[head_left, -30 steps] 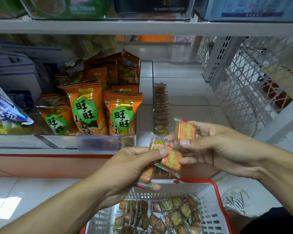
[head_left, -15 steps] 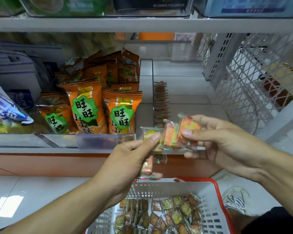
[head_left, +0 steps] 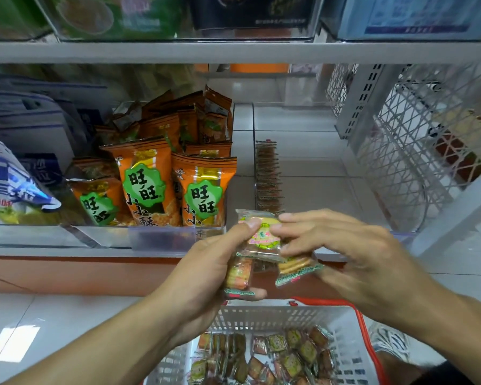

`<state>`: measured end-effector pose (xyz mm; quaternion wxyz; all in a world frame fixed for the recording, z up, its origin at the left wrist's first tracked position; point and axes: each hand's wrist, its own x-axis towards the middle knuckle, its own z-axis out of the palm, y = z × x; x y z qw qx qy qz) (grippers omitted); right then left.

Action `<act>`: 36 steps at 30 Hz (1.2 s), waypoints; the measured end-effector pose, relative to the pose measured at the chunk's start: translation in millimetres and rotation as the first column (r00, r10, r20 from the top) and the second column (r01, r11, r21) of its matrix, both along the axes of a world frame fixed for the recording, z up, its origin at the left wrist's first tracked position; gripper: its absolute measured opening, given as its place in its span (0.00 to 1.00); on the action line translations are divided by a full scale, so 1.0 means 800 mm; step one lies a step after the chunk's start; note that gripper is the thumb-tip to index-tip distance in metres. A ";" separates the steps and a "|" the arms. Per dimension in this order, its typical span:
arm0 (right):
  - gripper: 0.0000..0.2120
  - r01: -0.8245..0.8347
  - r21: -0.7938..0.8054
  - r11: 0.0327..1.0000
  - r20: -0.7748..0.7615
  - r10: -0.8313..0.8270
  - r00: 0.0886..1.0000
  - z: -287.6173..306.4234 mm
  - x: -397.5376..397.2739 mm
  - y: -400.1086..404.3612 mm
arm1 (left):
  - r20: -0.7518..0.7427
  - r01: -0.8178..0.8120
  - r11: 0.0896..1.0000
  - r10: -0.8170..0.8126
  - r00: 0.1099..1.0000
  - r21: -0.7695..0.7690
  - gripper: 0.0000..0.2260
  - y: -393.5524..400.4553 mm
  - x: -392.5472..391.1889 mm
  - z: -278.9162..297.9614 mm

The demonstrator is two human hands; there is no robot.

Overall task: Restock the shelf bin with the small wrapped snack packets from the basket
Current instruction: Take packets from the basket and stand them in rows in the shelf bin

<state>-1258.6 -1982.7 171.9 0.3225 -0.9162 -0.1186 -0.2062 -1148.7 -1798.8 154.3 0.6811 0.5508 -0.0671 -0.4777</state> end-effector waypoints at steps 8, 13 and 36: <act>0.16 0.249 0.242 0.938 0.113 -0.282 0.953 0.007 -0.003 -0.003 | 0.092 -0.070 0.998 0.070 0.993 -0.005 0.17 -0.004 -0.003 0.001; 0.17 0.178 0.398 0.900 -0.060 -0.168 0.984 -0.004 -0.004 0.012 | 0.119 -0.049 0.998 0.052 0.992 -0.024 0.22 -0.004 -0.009 -0.002; 0.19 0.291 0.806 0.516 -0.489 0.303 0.818 0.018 -0.001 -0.005 | 0.312 -0.165 0.985 0.143 0.939 0.048 0.15 -0.004 -0.012 -0.006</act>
